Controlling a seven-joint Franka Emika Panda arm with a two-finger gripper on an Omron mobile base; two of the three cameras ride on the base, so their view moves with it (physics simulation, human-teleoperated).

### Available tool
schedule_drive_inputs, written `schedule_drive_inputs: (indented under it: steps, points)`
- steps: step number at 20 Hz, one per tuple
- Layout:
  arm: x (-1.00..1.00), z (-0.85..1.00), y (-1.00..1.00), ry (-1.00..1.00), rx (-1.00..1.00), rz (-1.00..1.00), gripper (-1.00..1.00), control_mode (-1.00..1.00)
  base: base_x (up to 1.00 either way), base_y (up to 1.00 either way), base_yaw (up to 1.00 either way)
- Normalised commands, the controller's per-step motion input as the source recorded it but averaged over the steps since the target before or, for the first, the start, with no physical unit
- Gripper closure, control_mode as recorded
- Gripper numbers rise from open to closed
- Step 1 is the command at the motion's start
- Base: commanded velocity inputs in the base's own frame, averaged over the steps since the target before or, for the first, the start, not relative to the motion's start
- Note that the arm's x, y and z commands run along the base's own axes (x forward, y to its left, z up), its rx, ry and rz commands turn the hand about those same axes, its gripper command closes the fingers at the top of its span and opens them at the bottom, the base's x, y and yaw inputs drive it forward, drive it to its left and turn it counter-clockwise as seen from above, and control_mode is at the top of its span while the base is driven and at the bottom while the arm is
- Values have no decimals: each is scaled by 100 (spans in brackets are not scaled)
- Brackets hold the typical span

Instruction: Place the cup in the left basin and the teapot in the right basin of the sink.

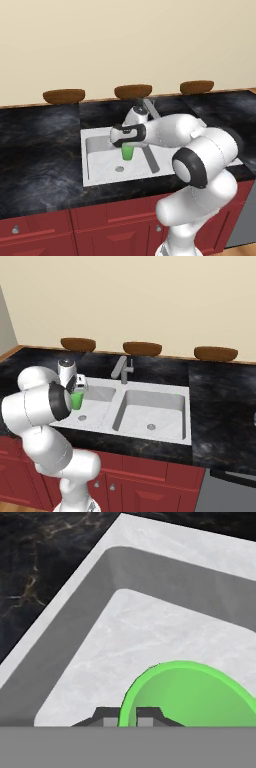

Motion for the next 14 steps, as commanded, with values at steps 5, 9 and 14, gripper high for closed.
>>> schedule_drive_inputs:
  steps: [5, 9, 14]
  points:
    - [27, -22, 0, 0, 0, 0, 100, -100, 0, 0, 0]
    - [22, -21, -2, 0, 0, 0, 100, -100, 0, 0, 0]
    - [19, -23, -1, 0, 0, 0, 100, -100, 0, 0, 0]
